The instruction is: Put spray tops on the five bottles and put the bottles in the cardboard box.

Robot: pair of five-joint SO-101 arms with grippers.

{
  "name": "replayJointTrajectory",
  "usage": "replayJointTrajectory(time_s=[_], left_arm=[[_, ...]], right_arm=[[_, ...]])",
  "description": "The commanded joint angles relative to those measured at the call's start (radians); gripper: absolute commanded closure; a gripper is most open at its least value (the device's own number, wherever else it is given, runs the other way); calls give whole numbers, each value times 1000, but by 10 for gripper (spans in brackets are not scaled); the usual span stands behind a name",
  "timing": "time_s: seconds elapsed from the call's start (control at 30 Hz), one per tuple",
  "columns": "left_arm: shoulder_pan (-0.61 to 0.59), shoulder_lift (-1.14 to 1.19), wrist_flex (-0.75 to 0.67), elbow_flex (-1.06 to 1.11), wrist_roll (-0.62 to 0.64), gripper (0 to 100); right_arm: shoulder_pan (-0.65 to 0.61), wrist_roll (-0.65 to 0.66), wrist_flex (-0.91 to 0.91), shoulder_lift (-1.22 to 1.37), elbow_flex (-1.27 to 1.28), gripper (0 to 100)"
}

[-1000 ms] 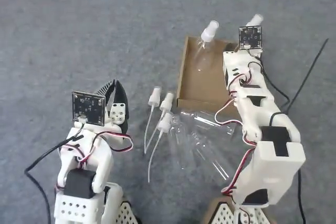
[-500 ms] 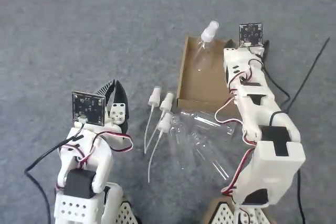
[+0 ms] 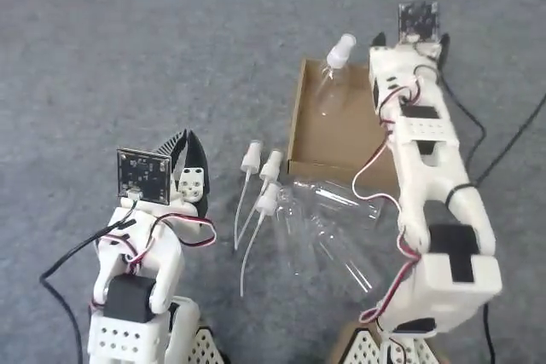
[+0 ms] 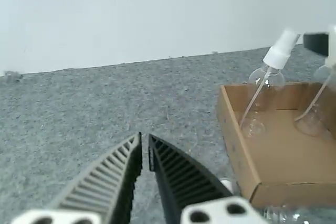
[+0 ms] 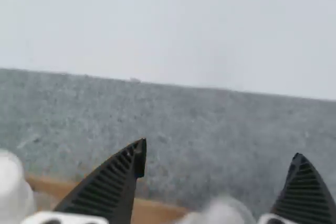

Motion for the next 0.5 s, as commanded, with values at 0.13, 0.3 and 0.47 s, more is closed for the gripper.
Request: replayJointTrajectory(time_s=[0.13,0.3,0.47], left_arm=[[-5,-9,-29,-4,6,989],[-5,-8,-29,-4,6,989],[-5,-9,-29,-4,6,989]], right_arm=[[-1,8,272,-325,-133,646],[-42,8,496,-464,-130,647],[-102,8,828,-575,-130,648]])
